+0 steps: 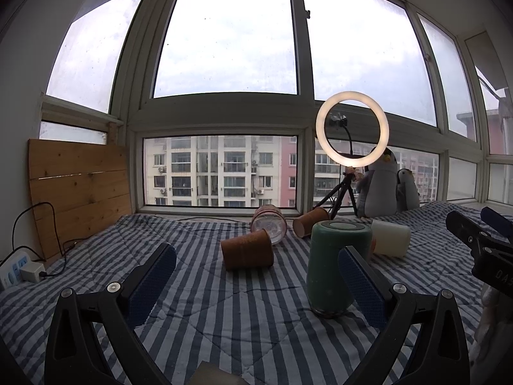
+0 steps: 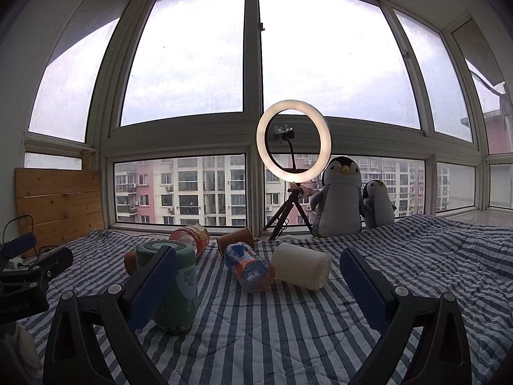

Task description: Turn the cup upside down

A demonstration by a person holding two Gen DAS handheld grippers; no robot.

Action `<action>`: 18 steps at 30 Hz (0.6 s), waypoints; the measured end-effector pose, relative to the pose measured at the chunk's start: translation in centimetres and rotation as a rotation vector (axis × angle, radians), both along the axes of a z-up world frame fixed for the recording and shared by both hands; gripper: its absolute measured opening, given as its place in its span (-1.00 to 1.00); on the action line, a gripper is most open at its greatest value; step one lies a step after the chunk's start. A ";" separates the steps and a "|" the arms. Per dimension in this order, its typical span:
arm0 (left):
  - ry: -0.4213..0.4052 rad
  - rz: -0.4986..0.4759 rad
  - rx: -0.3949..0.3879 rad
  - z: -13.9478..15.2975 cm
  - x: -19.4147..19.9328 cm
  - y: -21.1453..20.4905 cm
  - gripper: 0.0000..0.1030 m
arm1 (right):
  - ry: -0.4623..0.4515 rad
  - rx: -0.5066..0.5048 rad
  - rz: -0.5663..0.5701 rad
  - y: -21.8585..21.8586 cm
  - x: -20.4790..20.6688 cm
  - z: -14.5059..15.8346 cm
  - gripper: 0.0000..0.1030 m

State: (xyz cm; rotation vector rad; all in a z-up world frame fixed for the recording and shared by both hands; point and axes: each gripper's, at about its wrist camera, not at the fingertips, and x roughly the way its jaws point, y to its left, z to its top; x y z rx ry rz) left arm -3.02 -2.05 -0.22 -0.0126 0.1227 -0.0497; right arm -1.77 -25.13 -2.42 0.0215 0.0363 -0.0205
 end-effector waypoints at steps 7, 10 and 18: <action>-0.001 0.004 -0.002 0.0 0.0 0.1 0.99 | 0.000 -0.001 0.000 0.0 0.0 0.0 0.96; 0.001 0.006 -0.002 0.0 0.0 0.1 0.99 | 0.002 0.000 0.001 0.0 0.0 0.0 0.96; -0.003 0.004 0.001 0.1 0.0 0.0 0.99 | 0.003 0.000 0.001 0.1 -0.1 0.0 0.96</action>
